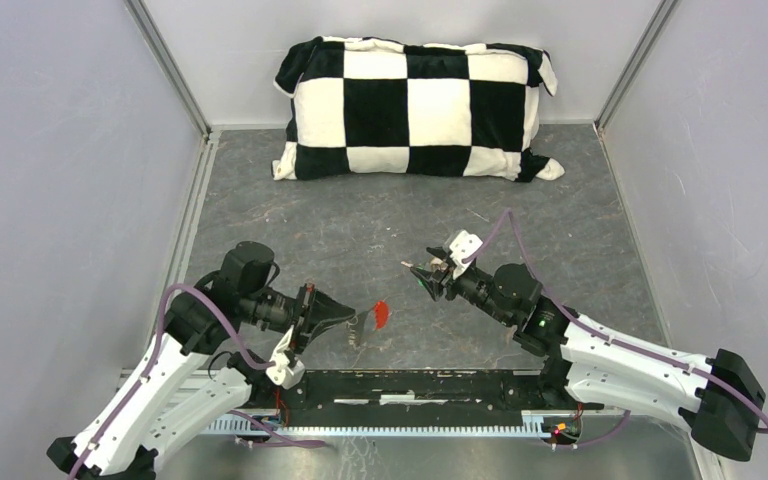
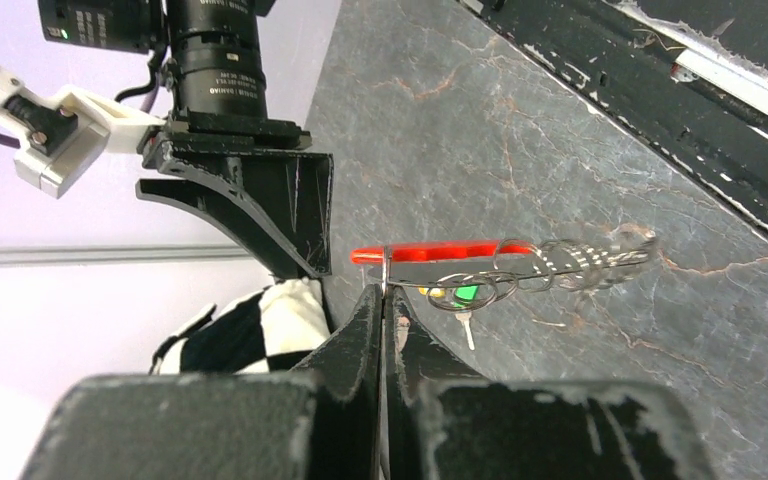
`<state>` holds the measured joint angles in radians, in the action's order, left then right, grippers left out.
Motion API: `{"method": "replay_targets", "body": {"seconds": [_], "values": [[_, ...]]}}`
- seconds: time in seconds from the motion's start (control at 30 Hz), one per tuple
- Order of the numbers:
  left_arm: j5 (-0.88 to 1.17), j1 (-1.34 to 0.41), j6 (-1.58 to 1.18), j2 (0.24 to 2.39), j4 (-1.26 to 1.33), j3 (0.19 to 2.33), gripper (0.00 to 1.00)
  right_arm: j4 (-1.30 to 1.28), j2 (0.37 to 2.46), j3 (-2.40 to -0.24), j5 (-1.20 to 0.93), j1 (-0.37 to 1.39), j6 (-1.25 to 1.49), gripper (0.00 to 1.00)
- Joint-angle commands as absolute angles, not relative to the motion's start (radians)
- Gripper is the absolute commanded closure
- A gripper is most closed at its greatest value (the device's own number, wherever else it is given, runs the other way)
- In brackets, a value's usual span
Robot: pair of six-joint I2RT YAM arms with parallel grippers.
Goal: Put the keys on the keyring
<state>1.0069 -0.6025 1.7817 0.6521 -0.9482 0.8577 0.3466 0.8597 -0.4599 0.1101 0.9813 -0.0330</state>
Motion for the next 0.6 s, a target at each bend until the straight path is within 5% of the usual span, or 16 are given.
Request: {"method": "replay_targets", "body": {"seconds": [0.0,0.2,0.57], "values": [[1.095,-0.606,1.869,0.649,-0.942,0.863,0.98,0.428,0.853,-0.448,0.103,0.967,-0.015,0.42],[1.171,-0.604,1.768,0.686,-0.936,0.898,0.98,0.443,0.856,-0.437,0.070,0.948,-0.002,0.41],[1.294,-0.604,0.870,0.705,-0.427,0.870,0.98,0.479,0.764,-0.504,-0.192,0.946,-0.061,0.40]]}}
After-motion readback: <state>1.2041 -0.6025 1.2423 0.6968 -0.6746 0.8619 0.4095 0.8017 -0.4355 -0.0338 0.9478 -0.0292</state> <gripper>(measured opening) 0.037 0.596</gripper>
